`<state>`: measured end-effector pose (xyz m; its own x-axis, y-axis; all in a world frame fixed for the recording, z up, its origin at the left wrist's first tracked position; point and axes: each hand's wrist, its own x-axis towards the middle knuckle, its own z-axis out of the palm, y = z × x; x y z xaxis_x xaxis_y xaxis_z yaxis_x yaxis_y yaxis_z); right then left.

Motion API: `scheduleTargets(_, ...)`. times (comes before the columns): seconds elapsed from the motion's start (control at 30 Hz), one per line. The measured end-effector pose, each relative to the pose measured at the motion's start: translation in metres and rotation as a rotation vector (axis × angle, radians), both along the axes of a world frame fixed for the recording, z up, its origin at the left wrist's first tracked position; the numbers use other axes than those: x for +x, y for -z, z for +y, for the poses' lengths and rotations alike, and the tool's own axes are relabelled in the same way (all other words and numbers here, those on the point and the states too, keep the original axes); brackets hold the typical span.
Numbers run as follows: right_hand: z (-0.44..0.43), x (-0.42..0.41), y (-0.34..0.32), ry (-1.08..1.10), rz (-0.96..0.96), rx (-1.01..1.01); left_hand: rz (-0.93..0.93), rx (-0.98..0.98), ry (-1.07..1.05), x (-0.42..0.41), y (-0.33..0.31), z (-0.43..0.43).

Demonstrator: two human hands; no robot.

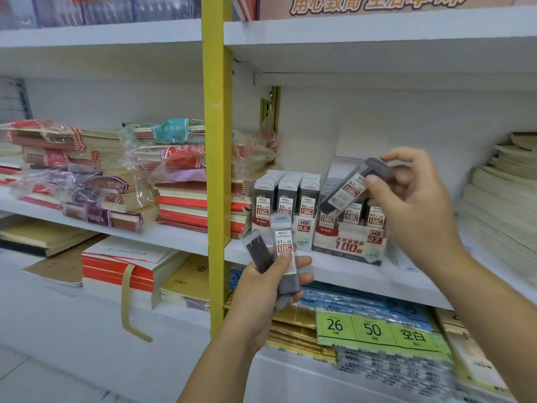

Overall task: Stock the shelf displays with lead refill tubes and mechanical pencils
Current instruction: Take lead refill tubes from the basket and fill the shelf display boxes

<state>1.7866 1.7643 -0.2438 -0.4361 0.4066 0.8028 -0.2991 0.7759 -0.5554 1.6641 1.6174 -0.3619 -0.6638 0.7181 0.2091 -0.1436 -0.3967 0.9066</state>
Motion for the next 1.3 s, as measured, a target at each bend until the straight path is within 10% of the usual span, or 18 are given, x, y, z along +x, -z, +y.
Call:
scheduleTargets(0.17, 0.012, -0.022, -0.013, 0.225, -0.241, 0.378, 0.016, -0.004, -0.005, -0.006, 0.000, -0.001)
scheduleTargets(0.63, 0.025, -0.039, 0.013, 0.451, -0.393, 0.449, 0.028, -0.045, 0.000, -0.004, -0.001, -0.002)
scheduleTargets(0.93, -0.017, -0.014, 0.057, -0.158, -0.408, -0.147, 0.134, -0.173, 0.086, 0.013, -0.004, 0.000)
scheduleTargets(1.3, 0.006, 0.009, 0.022, 0.009, -0.004, -0.085, 0.077, -0.190, 0.051, 0.008, -0.003, 0.000)
